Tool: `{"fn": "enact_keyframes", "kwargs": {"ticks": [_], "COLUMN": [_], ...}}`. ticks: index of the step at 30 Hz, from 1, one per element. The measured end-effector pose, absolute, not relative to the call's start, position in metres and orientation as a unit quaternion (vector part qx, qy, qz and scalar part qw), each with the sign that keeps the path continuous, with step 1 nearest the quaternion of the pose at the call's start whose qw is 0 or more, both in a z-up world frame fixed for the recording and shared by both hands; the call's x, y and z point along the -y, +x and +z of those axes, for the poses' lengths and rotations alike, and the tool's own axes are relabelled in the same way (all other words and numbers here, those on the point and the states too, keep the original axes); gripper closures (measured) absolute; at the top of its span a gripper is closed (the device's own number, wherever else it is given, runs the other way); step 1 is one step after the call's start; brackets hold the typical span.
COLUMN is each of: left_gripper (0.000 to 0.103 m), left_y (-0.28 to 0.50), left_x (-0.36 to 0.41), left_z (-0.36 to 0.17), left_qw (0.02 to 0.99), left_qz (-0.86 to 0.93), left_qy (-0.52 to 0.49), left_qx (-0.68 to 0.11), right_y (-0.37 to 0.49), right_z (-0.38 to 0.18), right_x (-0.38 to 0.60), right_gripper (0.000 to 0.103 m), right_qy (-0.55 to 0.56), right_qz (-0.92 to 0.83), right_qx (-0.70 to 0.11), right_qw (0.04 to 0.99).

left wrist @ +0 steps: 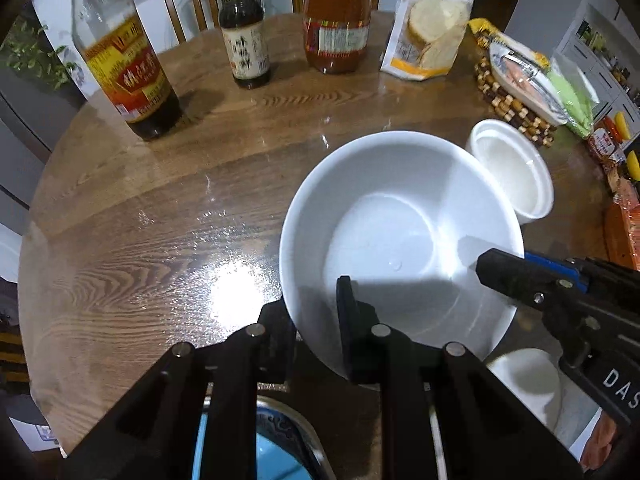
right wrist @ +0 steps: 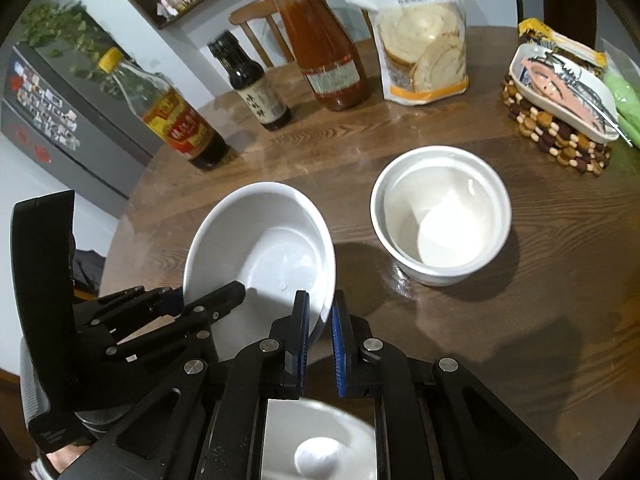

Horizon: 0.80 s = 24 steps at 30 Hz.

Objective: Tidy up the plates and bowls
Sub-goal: 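Lift the white bowl with the left gripper toward the large white bowl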

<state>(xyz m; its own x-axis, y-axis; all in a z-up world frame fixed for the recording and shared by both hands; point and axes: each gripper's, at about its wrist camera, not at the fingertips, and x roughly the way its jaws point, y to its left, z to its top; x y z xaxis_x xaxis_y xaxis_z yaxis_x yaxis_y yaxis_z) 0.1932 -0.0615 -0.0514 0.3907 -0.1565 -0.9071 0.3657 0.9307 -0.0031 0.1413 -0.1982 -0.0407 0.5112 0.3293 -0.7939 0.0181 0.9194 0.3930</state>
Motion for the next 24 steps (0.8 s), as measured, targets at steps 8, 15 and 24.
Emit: {"fn": "enact_keyframes", "kwargs": {"ticks": [8,15,24], "left_gripper": [0.085,0.085,0.085], "left_y": [0.165,0.137,0.098], "left_x": [0.06,0.061,0.061], "left_z": [-0.021,-0.004,0.013], "left_qw": [0.856,0.869,0.881], "left_qz": [-0.156,-0.159,-0.16], "left_qy": [0.095,0.098,0.097], "left_qx": [-0.484,-0.458,-0.436], "right_y": [0.105,0.077,0.04], "right_z": [-0.014,0.001,0.012], "right_x": [0.197,0.196,0.196], "right_gripper": [0.091,0.091,0.091], "right_qy": [0.178,0.172,0.165], "right_qz": [0.099,0.103,0.111], "right_qx": [-0.455,-0.437,-0.422], "right_qw": [0.867,0.877,0.885]}}
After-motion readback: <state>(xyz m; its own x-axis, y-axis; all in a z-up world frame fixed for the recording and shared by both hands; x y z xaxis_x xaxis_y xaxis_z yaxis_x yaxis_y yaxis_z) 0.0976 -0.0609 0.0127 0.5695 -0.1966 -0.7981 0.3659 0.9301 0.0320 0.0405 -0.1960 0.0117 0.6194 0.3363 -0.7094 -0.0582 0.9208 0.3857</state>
